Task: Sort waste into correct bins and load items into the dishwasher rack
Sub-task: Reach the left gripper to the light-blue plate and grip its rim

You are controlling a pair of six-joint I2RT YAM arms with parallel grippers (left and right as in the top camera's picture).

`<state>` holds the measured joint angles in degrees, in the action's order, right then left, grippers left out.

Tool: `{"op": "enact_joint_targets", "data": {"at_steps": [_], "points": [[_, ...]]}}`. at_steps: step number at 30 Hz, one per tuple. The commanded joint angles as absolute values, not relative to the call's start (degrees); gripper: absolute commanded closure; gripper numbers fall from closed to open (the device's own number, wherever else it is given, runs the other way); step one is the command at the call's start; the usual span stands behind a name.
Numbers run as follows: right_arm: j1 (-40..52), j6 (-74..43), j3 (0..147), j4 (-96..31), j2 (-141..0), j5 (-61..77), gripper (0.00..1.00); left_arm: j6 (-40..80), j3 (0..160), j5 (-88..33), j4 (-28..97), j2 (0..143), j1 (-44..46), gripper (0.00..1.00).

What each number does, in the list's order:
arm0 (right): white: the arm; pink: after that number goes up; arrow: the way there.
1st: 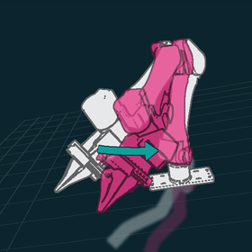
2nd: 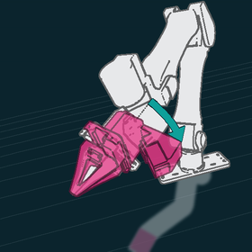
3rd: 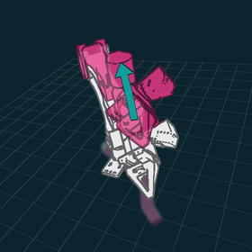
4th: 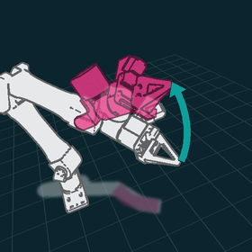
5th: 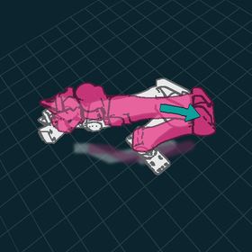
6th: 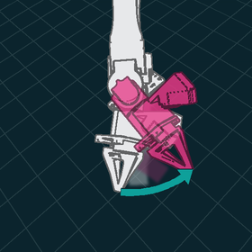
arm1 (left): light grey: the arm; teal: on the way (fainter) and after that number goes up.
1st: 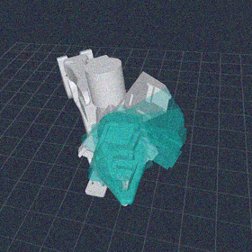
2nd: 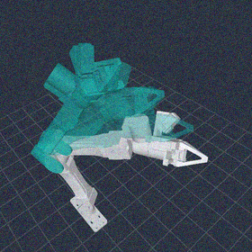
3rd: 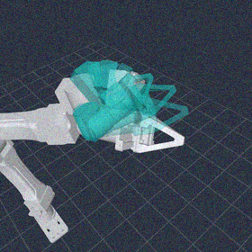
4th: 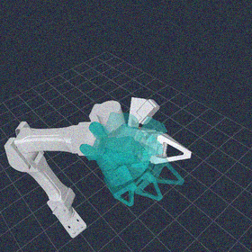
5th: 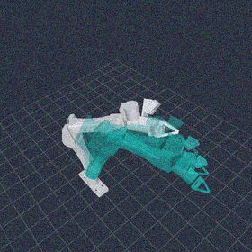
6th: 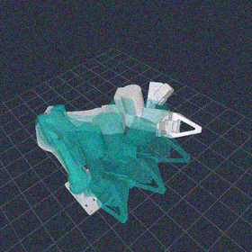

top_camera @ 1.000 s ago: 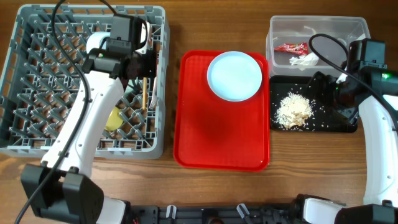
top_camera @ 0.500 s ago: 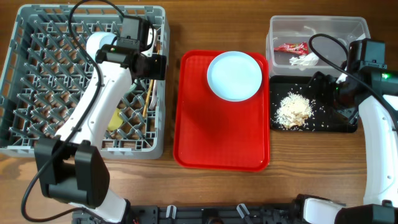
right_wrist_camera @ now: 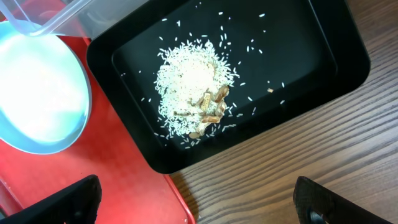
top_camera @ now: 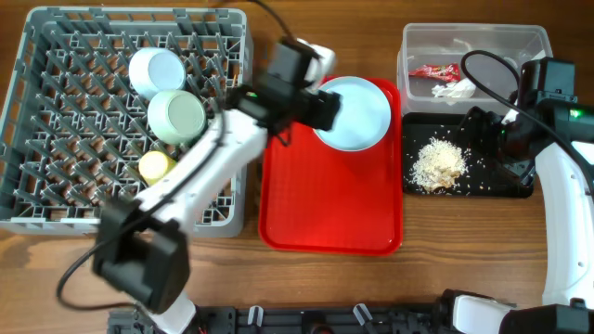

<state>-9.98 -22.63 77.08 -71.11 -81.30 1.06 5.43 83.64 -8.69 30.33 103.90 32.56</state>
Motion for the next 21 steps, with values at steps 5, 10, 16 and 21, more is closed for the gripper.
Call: {"op": "enact_joint_targets", "data": {"at_steps": [5,10,16,21], "points": [[-10.2,-22.1,77.9,-71.0,-80.8,1.5,0.0,-3.3,84.4,-8.7,24.6,116.1,41.6,0.26],[-10.2,-22.0,77.9,-71.0,-80.8,1.5,0.0,-5.8,84.4,-3.1,22.5,121.0,44.8,0.29],[-10.2,-22.1,77.9,-71.0,-80.8,1.5,0.0,-5.8,84.4,0.6,26.7,123.0,45.4,0.5],[-10.2,-22.0,77.9,-71.0,-80.8,1.5,0.0,-5.8,84.4,3.7,29.2,123.0,45.4,0.81]]}}
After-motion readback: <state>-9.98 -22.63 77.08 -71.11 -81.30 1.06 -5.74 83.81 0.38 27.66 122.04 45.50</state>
